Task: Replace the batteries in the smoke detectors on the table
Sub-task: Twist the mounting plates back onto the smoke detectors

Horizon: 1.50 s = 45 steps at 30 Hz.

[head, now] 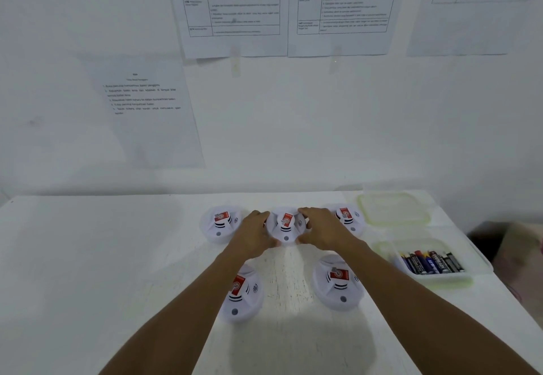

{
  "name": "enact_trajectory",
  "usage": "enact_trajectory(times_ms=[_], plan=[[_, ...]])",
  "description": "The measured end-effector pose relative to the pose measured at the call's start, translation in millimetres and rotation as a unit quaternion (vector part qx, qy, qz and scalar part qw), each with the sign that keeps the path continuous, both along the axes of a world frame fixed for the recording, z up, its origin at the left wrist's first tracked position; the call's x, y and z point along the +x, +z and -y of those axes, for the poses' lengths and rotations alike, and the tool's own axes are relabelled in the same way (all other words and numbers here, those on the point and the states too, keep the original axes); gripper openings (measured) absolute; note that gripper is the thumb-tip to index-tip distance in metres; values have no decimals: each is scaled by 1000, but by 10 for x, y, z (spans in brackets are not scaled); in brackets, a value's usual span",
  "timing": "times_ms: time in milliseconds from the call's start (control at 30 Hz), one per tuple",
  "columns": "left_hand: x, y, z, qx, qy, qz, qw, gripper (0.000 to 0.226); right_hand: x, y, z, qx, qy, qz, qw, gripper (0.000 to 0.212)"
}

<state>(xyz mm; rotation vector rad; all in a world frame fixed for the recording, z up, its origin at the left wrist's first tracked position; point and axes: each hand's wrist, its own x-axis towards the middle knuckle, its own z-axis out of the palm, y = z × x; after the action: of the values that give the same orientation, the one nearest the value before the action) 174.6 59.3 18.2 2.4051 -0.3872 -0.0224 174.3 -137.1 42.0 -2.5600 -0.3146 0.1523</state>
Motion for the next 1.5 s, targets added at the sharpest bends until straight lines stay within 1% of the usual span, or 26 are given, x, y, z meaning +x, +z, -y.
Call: enact_trajectory(times_ms=[167, 267, 400, 500, 600, 667, 700, 733, 800, 833, 900, 967, 1033, 1167, 1200, 1267, 1367, 1433, 1500], plan=[[87, -29, -2, -7, 10, -11, 1000, 33, 79, -59, 1, 7, -19, -2, 1000, 42], [123, -16, 39, -20, 13, -12, 1000, 35, 109, -68, 5, 16, -32, 1, 999, 42], [153, -15, 69, -15, 17, -12, 1000, 42, 116, -69, 6, 37, -39, 0, 999, 46], [159, -19, 55, -19, 28, -19, 999, 45, 120, -82, 6, 33, -42, 5, 999, 45], [194, -29, 73, -11, 27, -22, 999, 40, 111, -86, -7, 29, -36, 12, 999, 45], [191, 19, 125, 17, 25, -23, 999, 35, 87, -45, 4, 23, -26, 15, 999, 44], [196, 31, 149, 31, 26, -14, 999, 40, 78, -6, 31, 23, -24, 16, 999, 46], [207, 24, 163, 40, 30, 3, 999, 51, 77, 44, 85, 25, -27, 21, 999, 49], [196, 43, 204, 29, 41, 31, 998, 76, 90, 160, 266, 32, -42, 39, 998, 52], [186, 68, 242, 20, 43, 43, 998, 80, 98, 223, 388, 35, -53, 48, 997, 49], [191, 114, 375, 31, 32, 68, 997, 79, 105, 326, 661, 38, -79, 59, 994, 42], [180, 166, 554, 56, 6, 79, 995, 78, 92, 393, 917, 19, -103, 55, 993, 38], [171, 193, 727, 88, -26, 84, 992, 75, 78, 406, 1092, -21, -109, 41, 993, 37], [190, 130, 1054, 117, -59, 89, 987, 48, 43, 354, 1169, -70, -111, 3, 991, 40], [206, 106, 1132, 128, -60, 74, 987, 47, 36, 341, 1154, -78, -107, 5, 991, 41], [253, 31, 1265, 157, -51, 54, 985, 56, 34, 300, 1126, -106, -95, 6, 990, 43], [269, 1, 1398, 179, -32, 56, 982, 60, 44, 244, 1112, -155, -88, -7, 984, 43], [268, 21, 1431, 160, -27, 32, 986, 65, 42, 243, 1098, -152, -82, -25, 985, 45], [237, 63, 1432, 133, -27, 20, 991, 65, 22, 245, 1096, -118, -73, -44, 989, 51]])
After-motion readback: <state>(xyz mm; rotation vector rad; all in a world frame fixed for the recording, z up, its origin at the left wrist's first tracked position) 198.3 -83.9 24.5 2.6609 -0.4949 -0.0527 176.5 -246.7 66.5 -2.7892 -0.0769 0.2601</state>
